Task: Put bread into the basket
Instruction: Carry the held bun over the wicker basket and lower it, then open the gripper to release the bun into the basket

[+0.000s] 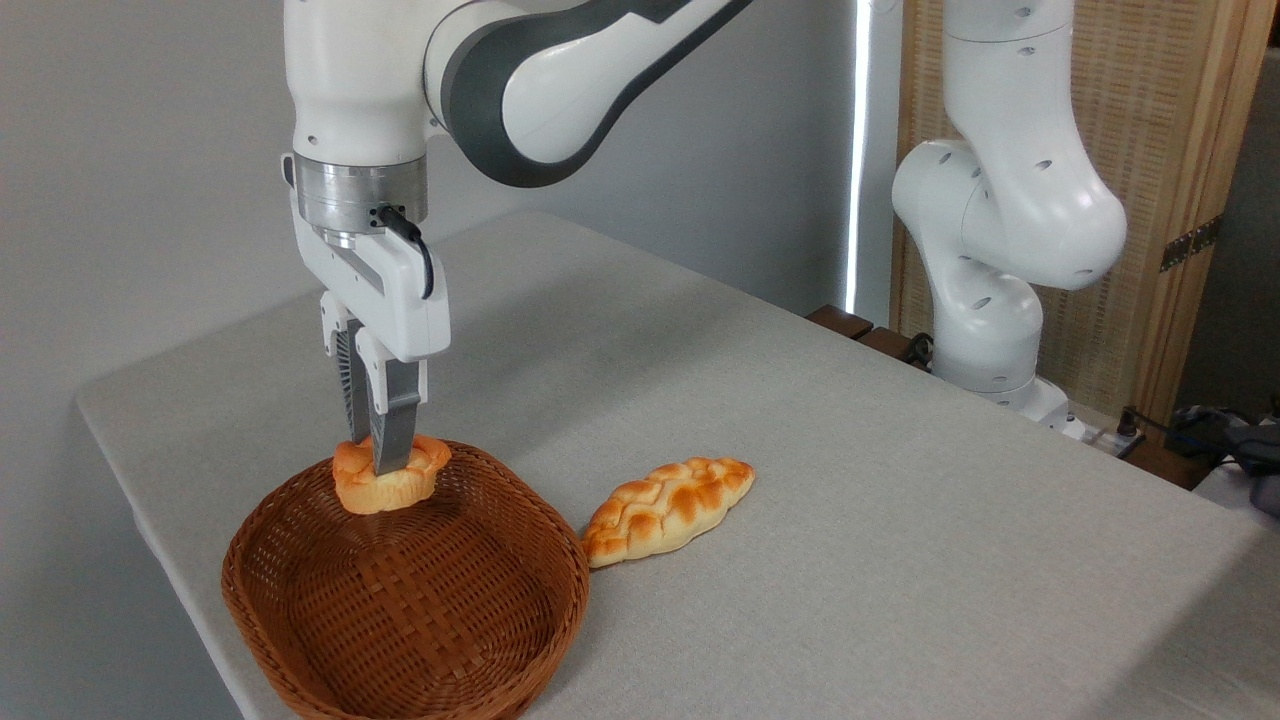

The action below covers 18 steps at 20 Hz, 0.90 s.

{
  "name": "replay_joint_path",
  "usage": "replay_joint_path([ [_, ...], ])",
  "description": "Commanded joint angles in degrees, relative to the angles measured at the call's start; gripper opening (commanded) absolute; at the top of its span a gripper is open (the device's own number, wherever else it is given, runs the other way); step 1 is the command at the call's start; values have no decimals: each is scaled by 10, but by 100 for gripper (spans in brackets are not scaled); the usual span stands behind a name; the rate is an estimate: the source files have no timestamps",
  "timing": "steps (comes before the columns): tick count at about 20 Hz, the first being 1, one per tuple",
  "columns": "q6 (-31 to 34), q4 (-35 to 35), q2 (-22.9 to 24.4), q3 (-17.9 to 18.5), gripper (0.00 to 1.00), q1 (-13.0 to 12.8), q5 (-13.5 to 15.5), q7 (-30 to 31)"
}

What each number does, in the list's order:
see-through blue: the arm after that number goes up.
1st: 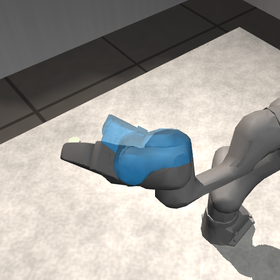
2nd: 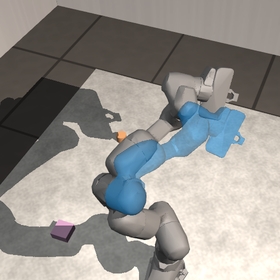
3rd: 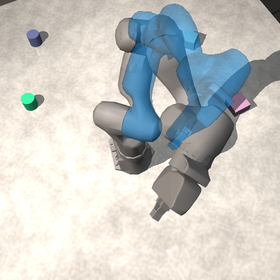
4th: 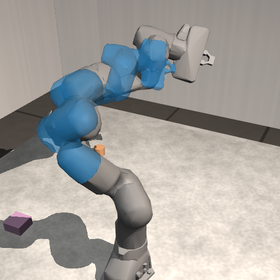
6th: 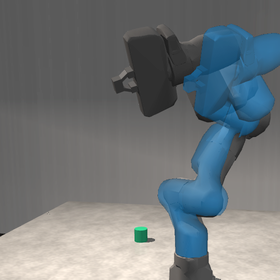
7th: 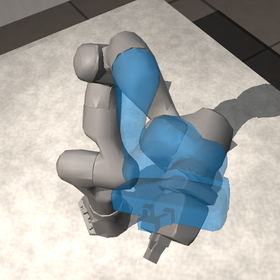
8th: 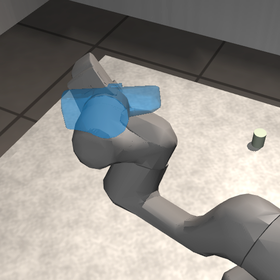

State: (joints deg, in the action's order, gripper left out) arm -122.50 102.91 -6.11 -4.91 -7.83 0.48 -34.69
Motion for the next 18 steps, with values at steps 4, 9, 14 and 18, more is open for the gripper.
replay_joint_path([
  [4,-4,-9,-3,1,100,-3,-9,-5],
  [9,-4,-8,-4,-2,100,-3,-8,-4],
  [14,-4,-9,-3,-3,100,-3,-7,-2],
  [18,3,-14,17,-5,100,-3,-5,3],
])
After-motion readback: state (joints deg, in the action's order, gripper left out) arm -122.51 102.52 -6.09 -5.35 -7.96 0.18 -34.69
